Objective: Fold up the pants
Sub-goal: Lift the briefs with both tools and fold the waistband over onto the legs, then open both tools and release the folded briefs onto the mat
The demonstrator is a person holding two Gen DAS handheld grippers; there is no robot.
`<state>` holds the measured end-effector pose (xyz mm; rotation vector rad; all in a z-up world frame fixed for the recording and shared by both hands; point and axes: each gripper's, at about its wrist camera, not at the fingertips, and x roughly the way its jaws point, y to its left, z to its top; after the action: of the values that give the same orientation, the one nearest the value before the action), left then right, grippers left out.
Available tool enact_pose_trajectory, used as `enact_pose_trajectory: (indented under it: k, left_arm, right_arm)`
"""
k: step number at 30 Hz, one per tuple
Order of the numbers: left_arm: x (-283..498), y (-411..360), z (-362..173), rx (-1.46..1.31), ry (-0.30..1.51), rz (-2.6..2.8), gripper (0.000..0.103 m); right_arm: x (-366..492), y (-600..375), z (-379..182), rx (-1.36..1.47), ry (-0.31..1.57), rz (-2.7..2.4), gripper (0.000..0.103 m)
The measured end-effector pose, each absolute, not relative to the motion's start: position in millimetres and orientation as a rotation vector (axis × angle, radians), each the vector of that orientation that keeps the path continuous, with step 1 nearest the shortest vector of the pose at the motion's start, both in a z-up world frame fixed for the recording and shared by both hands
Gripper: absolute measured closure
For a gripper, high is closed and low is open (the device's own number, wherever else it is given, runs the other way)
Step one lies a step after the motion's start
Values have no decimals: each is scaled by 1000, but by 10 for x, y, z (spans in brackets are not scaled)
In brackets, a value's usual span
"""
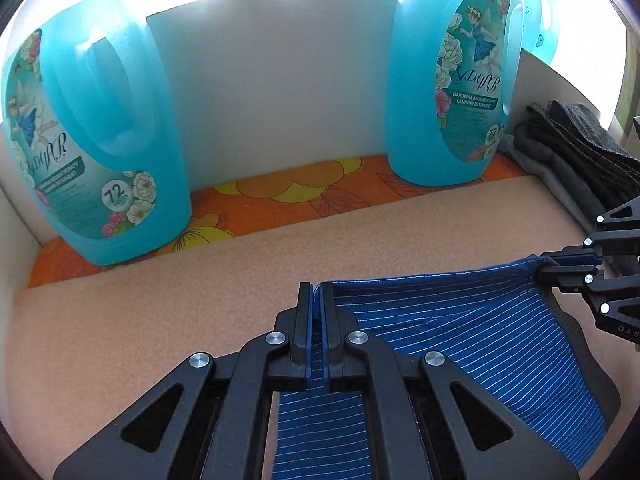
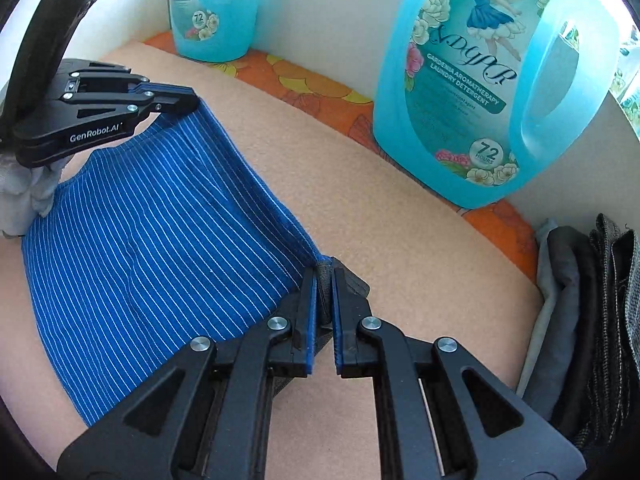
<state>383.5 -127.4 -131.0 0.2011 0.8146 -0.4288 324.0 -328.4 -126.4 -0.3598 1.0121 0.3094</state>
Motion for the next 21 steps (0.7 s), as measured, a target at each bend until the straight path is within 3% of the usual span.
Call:
enact_pose_trajectory:
  k: [1, 3, 4, 8, 12, 14, 21]
  left_arm:
    - [3845, -1279, -1316, 210, 813, -416, 92]
    - [3853, -1279, -1300, 220, 802, -386, 63]
    - [3858, -1269, -1285, 217, 795, -375, 59]
    - [3848, -1198, -1161, 203, 756, -344, 58]
    - [3680, -1143, -976, 229, 710, -346, 58]
    - [3554, -1114, -885, 239, 687, -356, 58]
    - [2964, -1088, -737, 236, 652, -453, 57]
  right_arm:
    - [3243, -3308, -1259, -348, 1013, 300, 94]
    - [3248, -3340, -1261, -340, 1019, 278, 83]
    - [3244, -3359, -1262, -330, 1022, 274, 80]
    - [3231, -3508, -1223, -244, 1022, 246, 68]
    - [3135, -3622, -1159, -147, 1010, 248, 65]
    - [3044, -3669, -1127, -112, 987, 235, 55]
    - [2736, -3803, -1075, 41, 950, 247, 53]
